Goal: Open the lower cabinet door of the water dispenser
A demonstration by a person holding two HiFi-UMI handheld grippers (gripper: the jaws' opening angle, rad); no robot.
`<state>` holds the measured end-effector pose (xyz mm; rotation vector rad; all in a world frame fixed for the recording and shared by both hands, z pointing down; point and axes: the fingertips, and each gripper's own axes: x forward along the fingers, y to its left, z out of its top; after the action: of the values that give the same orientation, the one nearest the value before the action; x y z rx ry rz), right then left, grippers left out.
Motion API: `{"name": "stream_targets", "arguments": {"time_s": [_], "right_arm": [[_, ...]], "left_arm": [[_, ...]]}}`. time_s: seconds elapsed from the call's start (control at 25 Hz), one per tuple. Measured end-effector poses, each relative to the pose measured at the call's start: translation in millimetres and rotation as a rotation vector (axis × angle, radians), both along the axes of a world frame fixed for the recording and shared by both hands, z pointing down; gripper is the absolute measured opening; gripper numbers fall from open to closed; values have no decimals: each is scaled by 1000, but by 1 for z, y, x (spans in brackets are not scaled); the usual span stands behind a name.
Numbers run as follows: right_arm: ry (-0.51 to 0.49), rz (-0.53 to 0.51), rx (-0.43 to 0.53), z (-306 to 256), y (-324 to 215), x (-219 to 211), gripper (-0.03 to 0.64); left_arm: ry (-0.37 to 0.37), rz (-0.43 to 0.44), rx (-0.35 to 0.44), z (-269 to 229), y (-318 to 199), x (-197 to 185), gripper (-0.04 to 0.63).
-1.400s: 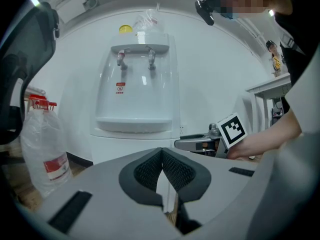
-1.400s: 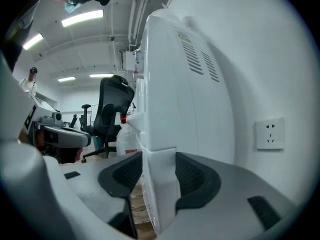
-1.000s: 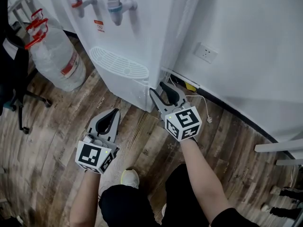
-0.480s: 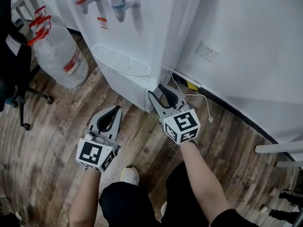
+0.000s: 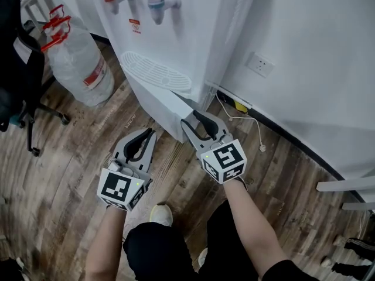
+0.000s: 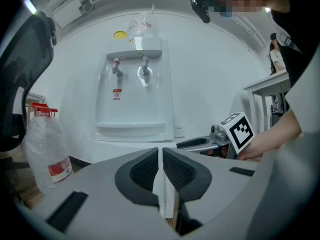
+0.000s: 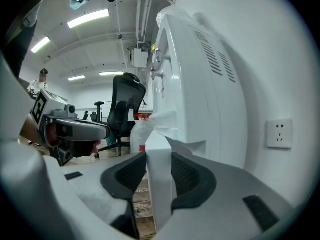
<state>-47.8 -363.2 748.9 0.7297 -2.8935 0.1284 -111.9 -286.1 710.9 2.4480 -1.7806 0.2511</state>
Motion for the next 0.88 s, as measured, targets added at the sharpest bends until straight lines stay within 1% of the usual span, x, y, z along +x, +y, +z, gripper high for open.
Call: {"name": "stream_targets", "arguments": {"time_s": [0.24,0.44,0.64,0.88], "right_arm": [[-4,-46,1,-1,16,-6,166],[2,-100,7,0,34,-17,152],[-12,-146,-3,-2,49,-26,146],[-19,-209,-5,-1,71,-40,146]], "left_arm": [[-11,-10,12,-4,2,-2,38],[-24,-18,-6,1,3,-2,99],[-40,-32,-6,0,6,-3,121],[-47,-54,-22,4,8,-8,180]]}}
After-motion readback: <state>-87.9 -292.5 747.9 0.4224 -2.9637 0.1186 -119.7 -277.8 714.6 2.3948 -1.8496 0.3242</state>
